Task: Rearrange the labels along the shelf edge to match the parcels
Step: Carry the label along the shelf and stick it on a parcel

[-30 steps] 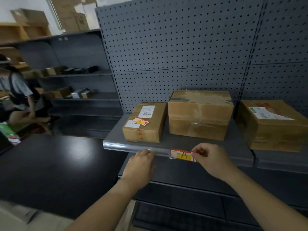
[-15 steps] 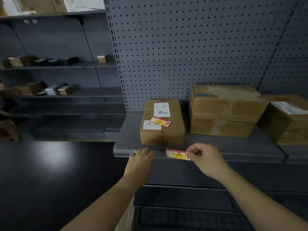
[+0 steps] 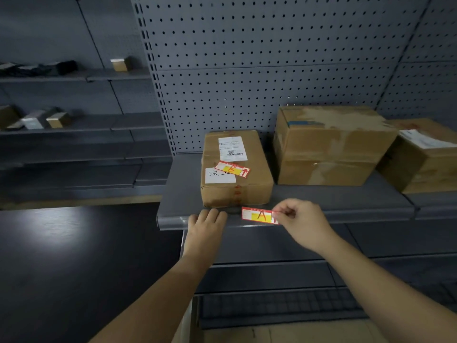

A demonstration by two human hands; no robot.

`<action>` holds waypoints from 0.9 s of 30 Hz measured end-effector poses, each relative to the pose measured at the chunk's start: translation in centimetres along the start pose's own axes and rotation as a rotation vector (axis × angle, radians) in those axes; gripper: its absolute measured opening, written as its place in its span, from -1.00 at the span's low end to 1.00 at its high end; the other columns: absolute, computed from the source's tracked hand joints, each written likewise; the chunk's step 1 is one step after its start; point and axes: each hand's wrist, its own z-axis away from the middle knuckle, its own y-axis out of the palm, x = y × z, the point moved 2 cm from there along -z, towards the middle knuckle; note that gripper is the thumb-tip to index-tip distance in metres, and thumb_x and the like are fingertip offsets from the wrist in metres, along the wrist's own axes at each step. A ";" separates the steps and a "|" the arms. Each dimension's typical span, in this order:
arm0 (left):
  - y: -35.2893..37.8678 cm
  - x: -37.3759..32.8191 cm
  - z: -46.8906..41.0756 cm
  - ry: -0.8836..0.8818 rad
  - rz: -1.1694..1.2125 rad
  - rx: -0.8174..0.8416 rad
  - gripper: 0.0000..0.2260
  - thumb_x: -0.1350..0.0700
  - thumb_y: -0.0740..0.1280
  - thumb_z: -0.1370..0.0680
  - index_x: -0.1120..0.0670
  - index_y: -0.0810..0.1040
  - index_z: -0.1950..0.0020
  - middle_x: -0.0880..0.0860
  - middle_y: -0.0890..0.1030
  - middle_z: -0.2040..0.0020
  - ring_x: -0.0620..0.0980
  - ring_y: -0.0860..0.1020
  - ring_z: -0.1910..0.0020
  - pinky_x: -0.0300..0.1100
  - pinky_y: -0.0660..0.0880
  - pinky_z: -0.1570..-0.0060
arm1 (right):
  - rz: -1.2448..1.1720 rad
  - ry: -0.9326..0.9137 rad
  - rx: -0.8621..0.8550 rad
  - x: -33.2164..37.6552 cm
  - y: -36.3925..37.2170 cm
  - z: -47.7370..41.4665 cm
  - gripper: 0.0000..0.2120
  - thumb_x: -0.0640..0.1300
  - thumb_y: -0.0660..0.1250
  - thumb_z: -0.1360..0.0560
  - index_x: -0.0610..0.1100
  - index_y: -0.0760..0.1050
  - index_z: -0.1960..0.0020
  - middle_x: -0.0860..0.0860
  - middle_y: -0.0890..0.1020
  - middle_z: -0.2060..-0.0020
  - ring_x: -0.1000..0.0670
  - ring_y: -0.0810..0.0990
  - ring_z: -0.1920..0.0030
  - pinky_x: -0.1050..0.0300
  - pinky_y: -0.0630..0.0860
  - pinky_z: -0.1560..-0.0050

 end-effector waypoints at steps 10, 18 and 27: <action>1.0 0.4 -0.8 -0.023 0.121 -0.081 -0.59 0.36 0.47 -0.28 0.03 0.52 -0.02 0.01 0.53 0.07 0.08 0.47 0.09 0.04 0.40 0.06 | -0.013 -0.021 0.014 0.2 1.1 -1.2 -0.93 -0.14 0.44 -0.52 0.01 0.66 0.07 0.17 0.67 0.20 0.22 0.61 0.16 0.41 0.44 0.17; 0.7 0.4 -0.5 -0.051 0.134 -0.064 -0.63 0.36 0.45 -0.28 0.00 0.45 0.08 -0.02 0.49 0.14 0.05 0.44 0.15 -0.01 0.39 0.10 | -0.006 -0.041 0.033 0.4 1.7 -1.8 -0.93 -0.13 0.42 -0.53 0.02 0.66 0.04 0.19 0.66 0.18 0.21 0.61 0.13 0.40 0.46 0.14; -0.4 0.7 -0.6 -0.010 0.219 0.030 -0.80 0.22 0.34 -0.52 -0.01 0.51 -0.09 -0.04 0.52 -0.08 0.01 0.44 -0.10 -0.07 0.35 -0.14 | 0.213 -0.187 0.092 1.1 4.0 -2.7 -0.88 -0.19 0.39 -0.54 -0.06 0.69 -0.01 0.05 0.62 0.04 0.08 0.59 0.08 0.15 0.59 -0.03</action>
